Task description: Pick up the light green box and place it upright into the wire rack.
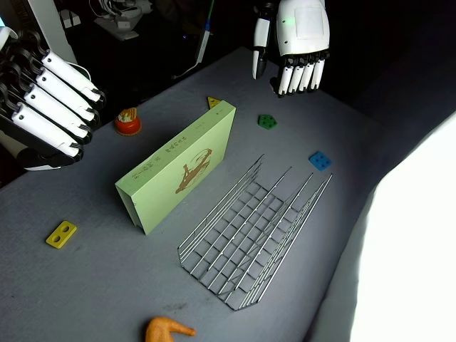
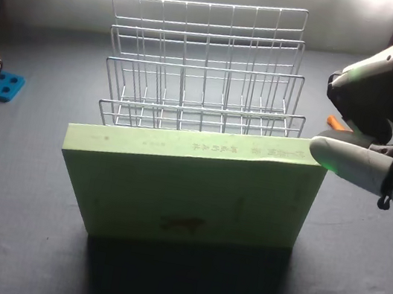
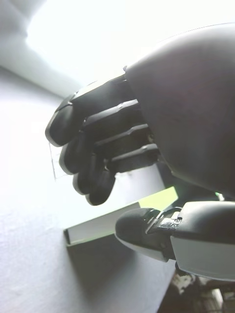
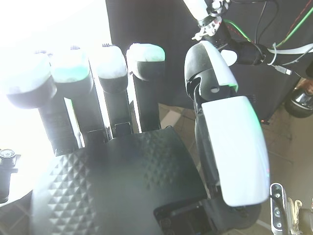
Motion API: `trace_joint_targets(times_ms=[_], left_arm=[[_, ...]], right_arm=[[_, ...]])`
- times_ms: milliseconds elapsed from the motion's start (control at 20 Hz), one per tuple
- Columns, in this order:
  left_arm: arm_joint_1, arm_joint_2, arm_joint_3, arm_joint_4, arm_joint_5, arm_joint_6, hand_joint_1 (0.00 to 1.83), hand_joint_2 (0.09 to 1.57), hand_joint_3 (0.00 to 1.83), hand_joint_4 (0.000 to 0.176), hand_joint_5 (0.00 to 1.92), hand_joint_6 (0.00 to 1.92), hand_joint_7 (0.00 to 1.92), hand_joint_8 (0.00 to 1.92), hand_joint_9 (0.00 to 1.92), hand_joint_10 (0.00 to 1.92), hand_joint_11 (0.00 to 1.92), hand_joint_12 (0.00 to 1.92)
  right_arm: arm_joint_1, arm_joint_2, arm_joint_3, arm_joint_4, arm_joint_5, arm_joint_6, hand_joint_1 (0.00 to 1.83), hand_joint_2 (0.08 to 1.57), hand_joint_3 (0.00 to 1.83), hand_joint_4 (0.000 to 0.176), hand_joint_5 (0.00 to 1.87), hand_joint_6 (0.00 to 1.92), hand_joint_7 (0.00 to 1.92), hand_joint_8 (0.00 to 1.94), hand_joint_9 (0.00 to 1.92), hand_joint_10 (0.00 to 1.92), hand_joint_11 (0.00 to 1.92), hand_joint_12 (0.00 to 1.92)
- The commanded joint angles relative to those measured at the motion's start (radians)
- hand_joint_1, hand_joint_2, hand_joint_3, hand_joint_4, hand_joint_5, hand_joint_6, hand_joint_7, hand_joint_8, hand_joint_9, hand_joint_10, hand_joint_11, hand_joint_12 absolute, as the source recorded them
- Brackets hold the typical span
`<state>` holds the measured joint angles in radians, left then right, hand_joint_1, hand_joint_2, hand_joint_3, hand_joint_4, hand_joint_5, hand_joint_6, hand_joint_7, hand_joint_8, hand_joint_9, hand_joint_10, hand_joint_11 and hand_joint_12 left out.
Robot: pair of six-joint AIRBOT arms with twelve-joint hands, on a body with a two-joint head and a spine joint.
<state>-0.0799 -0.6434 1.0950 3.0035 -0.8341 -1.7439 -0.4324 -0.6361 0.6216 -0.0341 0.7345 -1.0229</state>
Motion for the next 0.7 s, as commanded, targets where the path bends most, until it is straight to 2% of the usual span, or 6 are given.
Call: trace_joint_targets(times_ms=[0,50,100,200,500,650], left_arm=[[-0.004,0.004,0.003,0.008,0.073,0.003,0.43,1.31,0.16,0.0,0.61,0.35,0.74,0.36,0.65,0.62,0.42,1.37],[-0.004,0.004,0.003,0.008,0.073,0.003,0.46,1.37,0.02,0.0,0.71,0.16,0.84,0.14,0.69,0.55,0.39,1.43],[-0.001,0.004,0.003,0.008,0.073,0.003,0.48,1.36,0.0,0.0,0.75,0.05,0.88,0.04,0.64,0.69,0.35,1.54],[0.004,0.004,0.002,0.008,0.073,0.003,0.42,1.38,0.01,0.0,0.72,0.02,0.86,0.03,0.58,0.76,0.33,1.53],[0.01,0.007,-0.012,0.008,0.073,0.003,0.45,1.36,0.0,0.0,0.75,0.02,0.87,0.02,0.63,0.66,0.36,1.5],[0.014,0.008,-0.012,0.008,0.073,0.003,0.43,1.37,0.0,0.0,0.73,0.0,0.85,0.0,0.58,0.8,0.35,1.53]], right_arm=[[0.009,0.004,-0.004,0.004,0.125,0.0,0.25,1.16,0.16,0.0,0.26,0.26,0.36,0.11,0.29,0.35,0.0,1.22],[0.009,0.004,-0.005,0.004,0.125,0.0,0.23,1.23,0.02,0.0,0.31,0.11,0.4,0.01,0.35,0.2,0.0,1.24],[0.009,0.005,-0.006,0.004,0.125,0.0,0.26,1.23,0.0,0.0,0.35,0.06,0.41,0.0,0.39,0.15,0.0,1.25],[0.009,0.005,-0.008,0.004,0.124,0.0,0.25,1.24,0.0,0.0,0.34,0.04,0.41,0.0,0.38,0.13,0.0,1.18],[0.003,0.005,-0.009,0.004,0.036,0.0,0.31,1.21,0.0,0.0,0.28,0.0,0.34,0.0,0.36,0.09,0.0,1.18],[0.004,-0.003,-0.008,0.004,-0.009,0.0,0.52,1.12,0.0,0.0,0.21,0.01,0.3,0.0,0.31,0.06,0.0,1.12]])
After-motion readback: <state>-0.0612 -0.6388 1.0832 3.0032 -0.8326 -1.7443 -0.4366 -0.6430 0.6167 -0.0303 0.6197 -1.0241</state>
